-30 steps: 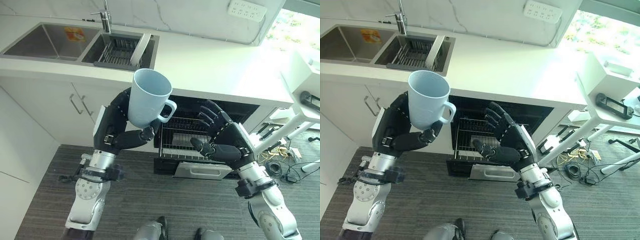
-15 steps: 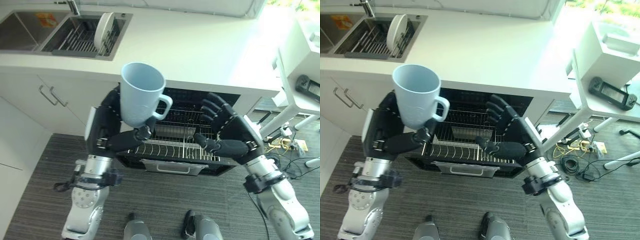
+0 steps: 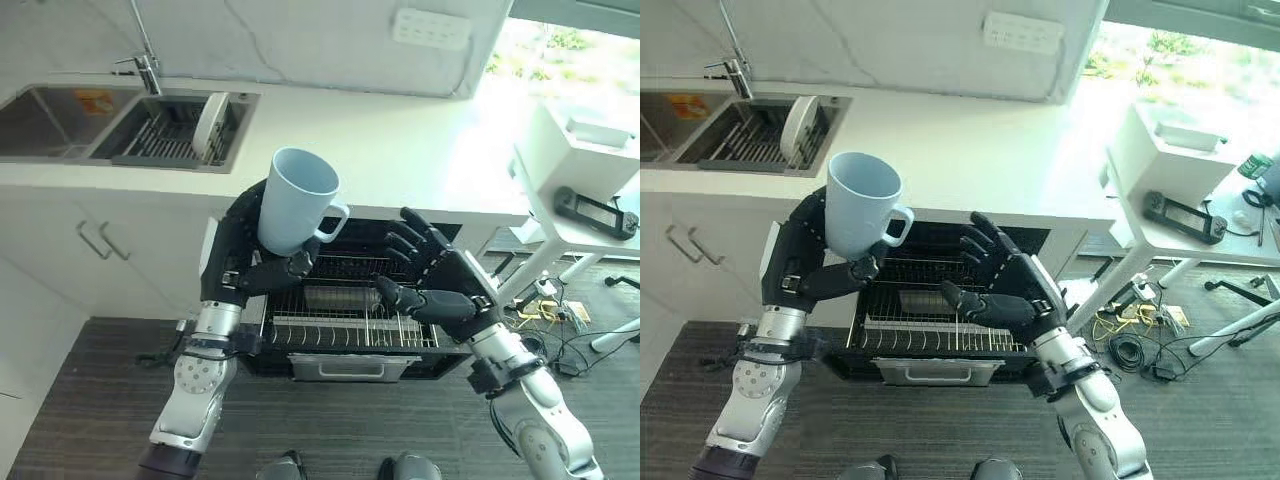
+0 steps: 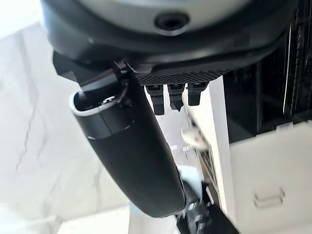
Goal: Place the dishes in the dishwasher.
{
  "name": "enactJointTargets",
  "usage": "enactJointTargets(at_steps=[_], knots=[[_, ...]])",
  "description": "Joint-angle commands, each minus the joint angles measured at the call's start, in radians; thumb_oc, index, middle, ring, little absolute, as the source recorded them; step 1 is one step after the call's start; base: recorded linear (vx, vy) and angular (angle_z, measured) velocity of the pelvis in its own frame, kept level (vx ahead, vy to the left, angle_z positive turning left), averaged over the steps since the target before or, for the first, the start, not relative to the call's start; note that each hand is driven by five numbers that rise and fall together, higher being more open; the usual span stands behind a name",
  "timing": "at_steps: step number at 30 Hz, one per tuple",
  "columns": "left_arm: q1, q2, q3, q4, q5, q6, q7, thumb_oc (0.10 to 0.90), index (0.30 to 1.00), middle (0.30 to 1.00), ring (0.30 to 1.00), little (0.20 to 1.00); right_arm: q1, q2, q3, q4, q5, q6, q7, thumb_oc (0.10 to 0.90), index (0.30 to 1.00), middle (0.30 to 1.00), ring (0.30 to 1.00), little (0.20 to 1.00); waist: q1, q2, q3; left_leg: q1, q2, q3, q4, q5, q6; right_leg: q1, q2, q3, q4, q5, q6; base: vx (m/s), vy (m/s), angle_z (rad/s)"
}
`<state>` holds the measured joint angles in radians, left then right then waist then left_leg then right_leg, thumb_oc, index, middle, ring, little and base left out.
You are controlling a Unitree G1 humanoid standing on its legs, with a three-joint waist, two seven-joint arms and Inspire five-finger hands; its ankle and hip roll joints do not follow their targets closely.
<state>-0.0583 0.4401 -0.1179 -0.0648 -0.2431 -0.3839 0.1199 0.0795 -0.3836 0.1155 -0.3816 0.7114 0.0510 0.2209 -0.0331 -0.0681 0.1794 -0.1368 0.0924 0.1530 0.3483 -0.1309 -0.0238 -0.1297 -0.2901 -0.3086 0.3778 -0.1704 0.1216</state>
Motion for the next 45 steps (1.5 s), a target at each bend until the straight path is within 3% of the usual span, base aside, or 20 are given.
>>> enactJointTargets(at_steps=[1,12,21,28,45], knots=[[-0.094,0.028,-0.017,-0.107,0.079,-0.138,0.003,0.4,0.3,0.3,0.3,0.3,-0.109,0.001,-0.043,-0.014,0.081,-0.09,0.025,0.8,0.9,0.9,0.9,0.9,0.009,0.011,-0.034,0.106,0.077,0.019,-0.048,-0.139,-0.043,0.015,-0.003,0.001,-0.078,0.079,0.093,0.04,-0.015,0.03],[-0.105,0.034,-0.071,-0.067,0.131,-0.167,0.017,0.4,0.3,0.3,0.3,0.3,-0.159,0.009,-0.008,-0.012,0.131,-0.101,0.004,0.8,0.9,0.9,0.9,0.9,0.029,0.005,-0.053,0.127,0.078,0.012,-0.048,-0.15,-0.04,0.029,0.008,0.001,-0.078,0.075,0.095,0.03,-0.02,-0.03],[-0.113,0.025,-0.107,-0.062,0.249,-0.233,0.171,0.4,0.3,0.3,0.3,0.3,-0.184,0.022,0.019,-0.013,0.145,-0.104,-0.052,0.8,0.9,0.9,0.9,0.9,0.034,0.002,-0.064,0.141,0.076,0.006,-0.048,-0.163,-0.039,0.029,0.009,-0.001,-0.078,0.076,0.093,0.0,-0.003,0.0],[-0.12,0.021,-0.133,-0.054,0.35,-0.261,0.271,0.4,0.3,0.3,0.3,0.3,-0.201,0.041,0.049,-0.01,0.242,-0.11,-0.066,0.8,0.9,0.9,0.9,0.9,0.045,-0.008,-0.066,0.146,0.071,-0.007,-0.048,-0.17,-0.038,0.03,0.003,-0.013,-0.078,0.086,0.099,0.0,-0.01,0.03],[-0.145,0.021,-0.246,-0.028,0.34,-0.251,0.251,0.4,0.3,0.3,0.3,0.3,-0.258,0.06,0.098,-0.03,0.265,-0.149,-0.103,0.8,0.9,0.9,0.9,0.9,0.05,-0.012,-0.066,0.161,0.056,-0.019,-0.048,-0.185,-0.03,0.022,-0.011,-0.023,-0.078,0.111,0.104,0.0,-0.001,0.01]])
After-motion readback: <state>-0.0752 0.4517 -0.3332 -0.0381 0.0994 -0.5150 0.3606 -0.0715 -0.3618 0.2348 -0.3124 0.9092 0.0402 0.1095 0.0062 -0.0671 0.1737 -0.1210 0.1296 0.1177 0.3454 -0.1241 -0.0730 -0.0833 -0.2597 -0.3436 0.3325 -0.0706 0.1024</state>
